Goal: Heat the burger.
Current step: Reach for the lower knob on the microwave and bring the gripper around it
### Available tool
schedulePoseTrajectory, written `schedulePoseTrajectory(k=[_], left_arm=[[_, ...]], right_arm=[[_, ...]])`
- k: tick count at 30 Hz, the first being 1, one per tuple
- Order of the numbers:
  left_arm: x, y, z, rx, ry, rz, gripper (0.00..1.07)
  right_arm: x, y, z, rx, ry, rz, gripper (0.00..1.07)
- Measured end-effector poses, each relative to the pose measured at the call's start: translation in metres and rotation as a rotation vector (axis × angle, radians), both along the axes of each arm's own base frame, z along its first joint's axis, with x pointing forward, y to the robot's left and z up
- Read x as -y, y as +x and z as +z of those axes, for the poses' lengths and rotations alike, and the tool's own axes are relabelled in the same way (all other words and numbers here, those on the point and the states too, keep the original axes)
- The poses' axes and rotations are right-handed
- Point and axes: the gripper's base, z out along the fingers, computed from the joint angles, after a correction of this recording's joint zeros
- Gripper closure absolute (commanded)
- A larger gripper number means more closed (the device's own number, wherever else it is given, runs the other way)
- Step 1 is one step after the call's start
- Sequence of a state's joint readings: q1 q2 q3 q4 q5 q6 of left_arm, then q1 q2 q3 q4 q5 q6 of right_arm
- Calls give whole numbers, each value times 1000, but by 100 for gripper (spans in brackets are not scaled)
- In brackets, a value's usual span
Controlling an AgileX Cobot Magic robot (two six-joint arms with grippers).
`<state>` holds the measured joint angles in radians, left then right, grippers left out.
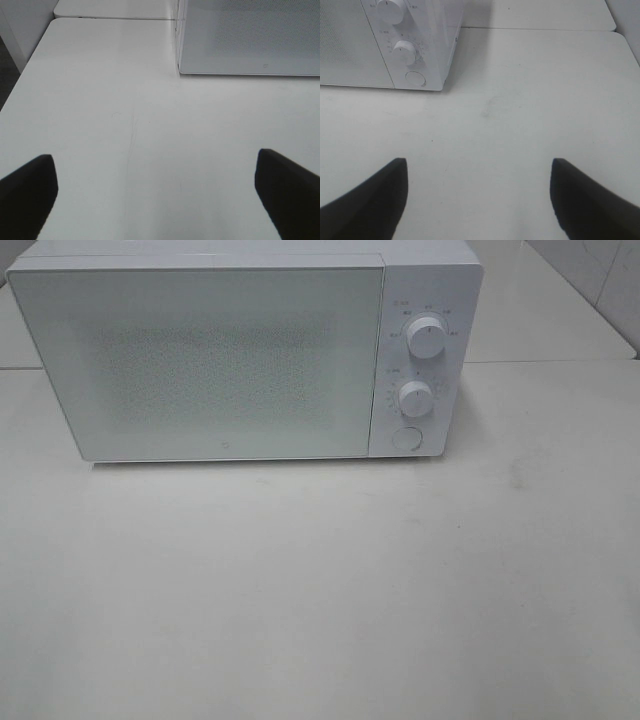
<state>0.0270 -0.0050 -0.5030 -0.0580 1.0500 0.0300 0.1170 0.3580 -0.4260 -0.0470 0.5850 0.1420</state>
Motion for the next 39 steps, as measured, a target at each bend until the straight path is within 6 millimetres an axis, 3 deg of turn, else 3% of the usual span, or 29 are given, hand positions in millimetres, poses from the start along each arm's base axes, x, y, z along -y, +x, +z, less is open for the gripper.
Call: schedulePoseTrajectory(k=[13, 27, 39], left_arm=[[0, 0, 0, 0, 0, 0, 6], [0, 0, 0, 0, 0, 0, 6], [0, 0, 0, 0, 0, 0, 6]], right_arm=[[-5, 37, -15, 14, 4, 12, 32], [-14, 95, -27, 109, 36, 22, 32], [-19, 127, -43, 161, 50, 32, 32]])
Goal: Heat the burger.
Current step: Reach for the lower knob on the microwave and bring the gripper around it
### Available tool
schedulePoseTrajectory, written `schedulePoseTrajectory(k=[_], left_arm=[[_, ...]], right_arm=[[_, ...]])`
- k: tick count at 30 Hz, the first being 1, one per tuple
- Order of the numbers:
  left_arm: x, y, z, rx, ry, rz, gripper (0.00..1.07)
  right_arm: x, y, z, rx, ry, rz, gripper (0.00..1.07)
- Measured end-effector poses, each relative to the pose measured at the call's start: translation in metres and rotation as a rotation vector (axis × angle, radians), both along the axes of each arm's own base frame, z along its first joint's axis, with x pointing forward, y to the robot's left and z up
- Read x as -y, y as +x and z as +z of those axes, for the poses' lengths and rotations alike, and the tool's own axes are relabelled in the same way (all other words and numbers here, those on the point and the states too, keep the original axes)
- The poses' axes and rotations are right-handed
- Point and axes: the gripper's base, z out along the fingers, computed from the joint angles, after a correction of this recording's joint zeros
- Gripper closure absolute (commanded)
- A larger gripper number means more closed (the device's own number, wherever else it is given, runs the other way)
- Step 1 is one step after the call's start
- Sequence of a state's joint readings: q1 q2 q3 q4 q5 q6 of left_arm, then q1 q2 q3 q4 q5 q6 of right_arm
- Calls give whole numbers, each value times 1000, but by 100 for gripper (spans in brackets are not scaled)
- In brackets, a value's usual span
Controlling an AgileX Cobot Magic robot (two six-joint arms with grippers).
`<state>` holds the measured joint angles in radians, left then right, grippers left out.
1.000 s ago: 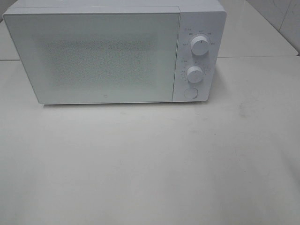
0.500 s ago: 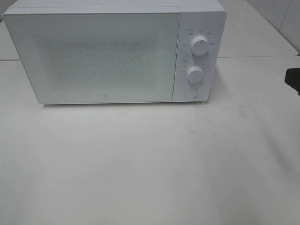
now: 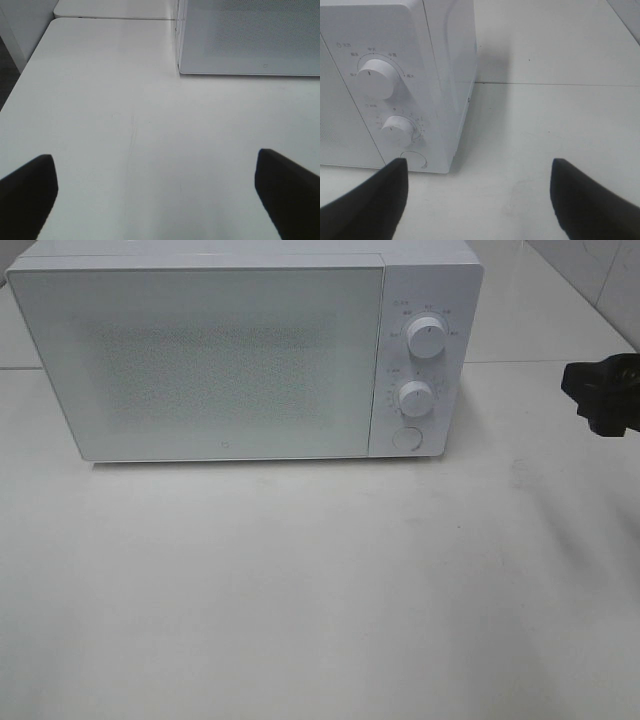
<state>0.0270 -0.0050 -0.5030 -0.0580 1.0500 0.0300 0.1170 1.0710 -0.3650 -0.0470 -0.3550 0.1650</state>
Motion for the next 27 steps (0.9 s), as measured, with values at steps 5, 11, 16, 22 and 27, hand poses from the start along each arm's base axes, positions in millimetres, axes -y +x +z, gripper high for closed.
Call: schedulePoseTrajectory(k=[5, 11, 16, 22, 27], left_arm=[[0, 0, 0, 0, 0, 0, 6], [0, 0, 0, 0, 0, 0, 6], [0, 0, 0, 0, 0, 0, 6], [0, 0, 0, 0, 0, 0, 6], [0, 0, 0, 0, 0, 0, 6]], right_arm=[[-2, 11, -8, 39, -7, 10, 32], [-3, 18, -26, 69, -27, 19, 32], [-15, 20, -39, 91, -61, 33, 32], [-41, 19, -52, 111, -84, 29, 32], [-56, 16, -58, 123, -80, 17, 32]])
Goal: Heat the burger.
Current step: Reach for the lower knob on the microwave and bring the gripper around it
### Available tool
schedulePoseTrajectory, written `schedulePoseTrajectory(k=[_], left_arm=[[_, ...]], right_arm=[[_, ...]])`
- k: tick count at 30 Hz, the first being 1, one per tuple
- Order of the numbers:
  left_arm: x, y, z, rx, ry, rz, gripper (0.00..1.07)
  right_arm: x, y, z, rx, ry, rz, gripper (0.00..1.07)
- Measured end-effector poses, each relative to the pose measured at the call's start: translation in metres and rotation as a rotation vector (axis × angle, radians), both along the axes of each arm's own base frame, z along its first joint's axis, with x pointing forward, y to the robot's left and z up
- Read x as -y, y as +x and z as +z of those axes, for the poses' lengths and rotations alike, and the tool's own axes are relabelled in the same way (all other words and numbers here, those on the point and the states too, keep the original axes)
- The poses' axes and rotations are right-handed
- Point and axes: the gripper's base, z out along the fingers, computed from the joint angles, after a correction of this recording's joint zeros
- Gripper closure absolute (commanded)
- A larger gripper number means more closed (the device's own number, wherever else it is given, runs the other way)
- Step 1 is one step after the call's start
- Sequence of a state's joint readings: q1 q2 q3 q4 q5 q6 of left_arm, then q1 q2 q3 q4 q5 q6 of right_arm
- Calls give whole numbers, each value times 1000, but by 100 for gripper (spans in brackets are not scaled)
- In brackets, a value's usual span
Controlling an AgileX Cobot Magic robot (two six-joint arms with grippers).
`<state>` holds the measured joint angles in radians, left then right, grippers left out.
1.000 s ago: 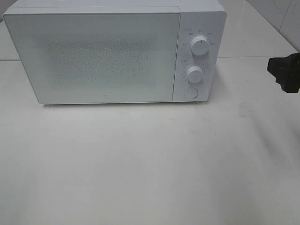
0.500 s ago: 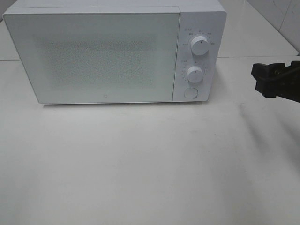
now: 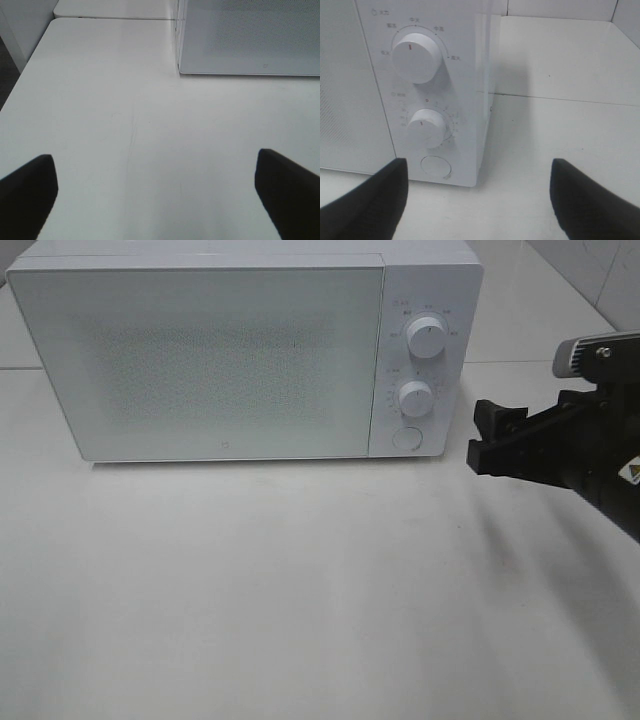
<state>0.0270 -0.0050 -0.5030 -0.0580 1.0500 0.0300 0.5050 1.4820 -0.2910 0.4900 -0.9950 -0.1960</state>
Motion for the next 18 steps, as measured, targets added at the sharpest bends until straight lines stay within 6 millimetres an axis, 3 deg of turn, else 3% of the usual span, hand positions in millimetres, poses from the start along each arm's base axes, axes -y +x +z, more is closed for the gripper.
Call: schedulePoseTrajectory(k=[4, 12, 18], left_arm=[[0, 0, 0, 0, 0, 0, 6], [0, 0, 0, 0, 0, 0, 6], [0, 0, 0, 0, 0, 0, 6]], right_arm=[[-20, -8, -8, 22, -12, -9, 32], [-40, -19, -20, -1, 10, -120, 32], [-53, -13, -23, -9, -3, -153, 32]])
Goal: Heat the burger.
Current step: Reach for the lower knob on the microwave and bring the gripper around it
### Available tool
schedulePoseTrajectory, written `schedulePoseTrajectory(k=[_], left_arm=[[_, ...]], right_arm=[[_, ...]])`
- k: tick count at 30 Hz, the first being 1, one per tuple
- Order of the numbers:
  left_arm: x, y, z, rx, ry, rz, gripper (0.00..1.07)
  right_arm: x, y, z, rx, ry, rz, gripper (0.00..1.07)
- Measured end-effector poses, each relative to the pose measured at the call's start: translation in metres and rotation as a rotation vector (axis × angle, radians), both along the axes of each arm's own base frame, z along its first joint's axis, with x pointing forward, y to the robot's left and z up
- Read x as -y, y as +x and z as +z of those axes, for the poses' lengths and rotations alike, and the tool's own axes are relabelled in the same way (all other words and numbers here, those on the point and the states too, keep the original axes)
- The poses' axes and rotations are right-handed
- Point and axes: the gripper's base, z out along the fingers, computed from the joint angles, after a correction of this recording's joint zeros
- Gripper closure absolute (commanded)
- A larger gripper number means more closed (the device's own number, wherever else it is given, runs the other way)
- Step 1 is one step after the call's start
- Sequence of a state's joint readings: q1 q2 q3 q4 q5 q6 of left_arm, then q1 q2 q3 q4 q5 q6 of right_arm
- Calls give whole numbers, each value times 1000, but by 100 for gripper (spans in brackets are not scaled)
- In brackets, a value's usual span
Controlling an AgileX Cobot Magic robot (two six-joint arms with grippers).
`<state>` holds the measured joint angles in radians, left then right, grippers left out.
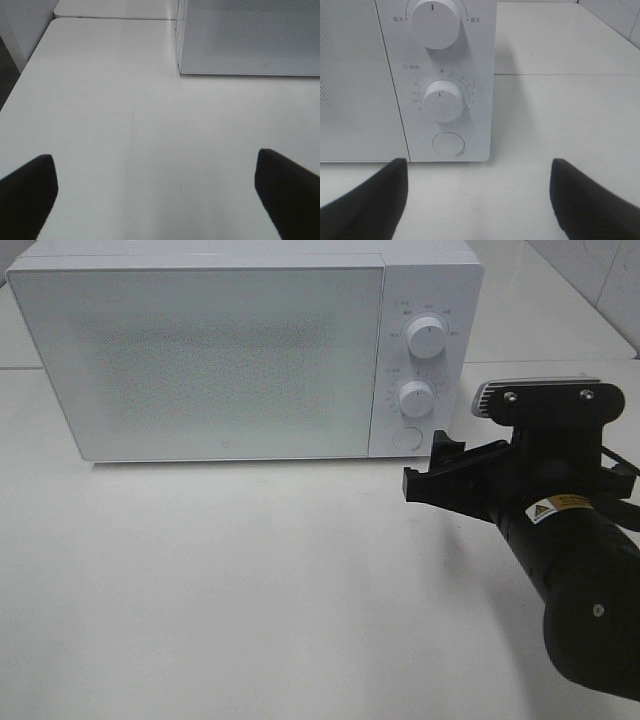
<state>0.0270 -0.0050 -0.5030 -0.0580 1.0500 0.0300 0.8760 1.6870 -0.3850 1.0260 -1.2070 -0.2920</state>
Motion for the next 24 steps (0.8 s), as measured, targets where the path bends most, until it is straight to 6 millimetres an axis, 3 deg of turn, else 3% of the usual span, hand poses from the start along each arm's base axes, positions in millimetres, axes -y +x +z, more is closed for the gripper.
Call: schedulePoseTrajectory(k=[12, 24], left_arm=[[0, 0, 0, 0, 0, 0, 6], [0, 0, 0, 0, 0, 0, 6]], right_arm=[[-14, 12, -8, 1, -26, 19, 32], [-23, 52, -16, 41, -53, 42, 32]])
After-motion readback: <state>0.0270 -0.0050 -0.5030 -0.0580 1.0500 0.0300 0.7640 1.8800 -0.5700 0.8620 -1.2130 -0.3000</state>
